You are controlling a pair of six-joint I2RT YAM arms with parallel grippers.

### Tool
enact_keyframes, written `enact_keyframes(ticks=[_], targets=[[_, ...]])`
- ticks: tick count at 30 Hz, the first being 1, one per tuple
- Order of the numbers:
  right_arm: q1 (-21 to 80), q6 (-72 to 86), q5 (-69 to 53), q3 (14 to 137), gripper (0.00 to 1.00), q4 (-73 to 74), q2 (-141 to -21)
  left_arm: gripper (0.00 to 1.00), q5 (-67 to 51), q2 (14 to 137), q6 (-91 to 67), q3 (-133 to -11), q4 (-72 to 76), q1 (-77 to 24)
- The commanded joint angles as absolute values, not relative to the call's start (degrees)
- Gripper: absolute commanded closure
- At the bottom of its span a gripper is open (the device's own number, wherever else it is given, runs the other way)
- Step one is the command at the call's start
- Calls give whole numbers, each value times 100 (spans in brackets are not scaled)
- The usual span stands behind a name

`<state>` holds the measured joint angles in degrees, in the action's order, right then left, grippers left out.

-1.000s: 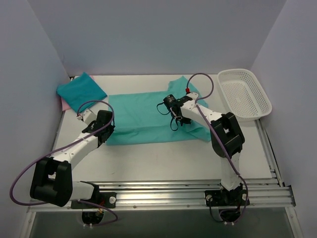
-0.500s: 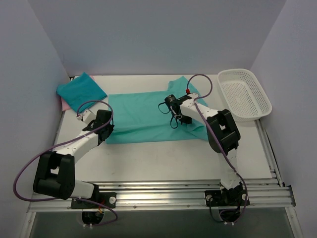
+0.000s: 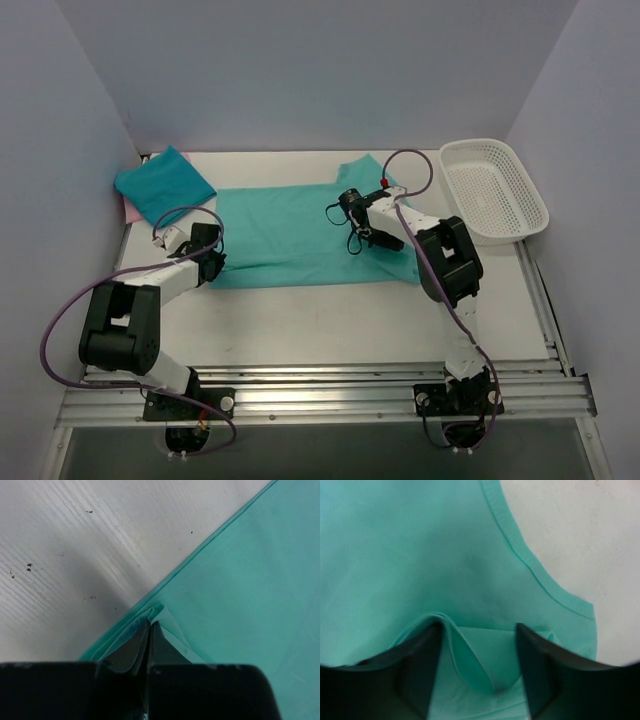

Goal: Fold and stack the t-shirts
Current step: Fold the flattened tshirt in 1/3 of the way

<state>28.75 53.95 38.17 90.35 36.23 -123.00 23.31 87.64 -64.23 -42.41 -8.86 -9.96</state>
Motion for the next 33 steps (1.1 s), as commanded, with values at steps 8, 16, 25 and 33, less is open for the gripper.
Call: enact_keyframes(ticks=[8, 16, 25, 33], targets=[[2804, 5151, 4526, 8886, 19, 3973, -10996, 32, 2162, 9035, -6346, -4289, -413, -826], [2918, 5150, 4456, 7938, 19, 3833, -9520, 11, 2136, 8833, -6363, -4298, -439, -773], [3260, 5194, 3297, 6039, 22, 2804, -8113, 10, 2188, 7982, -6267, -4157, -624, -782], [3305, 5239, 2813, 5282, 28, 1987, -8481, 10, 2136, 7603, -6196, -4026, -800, -791]])
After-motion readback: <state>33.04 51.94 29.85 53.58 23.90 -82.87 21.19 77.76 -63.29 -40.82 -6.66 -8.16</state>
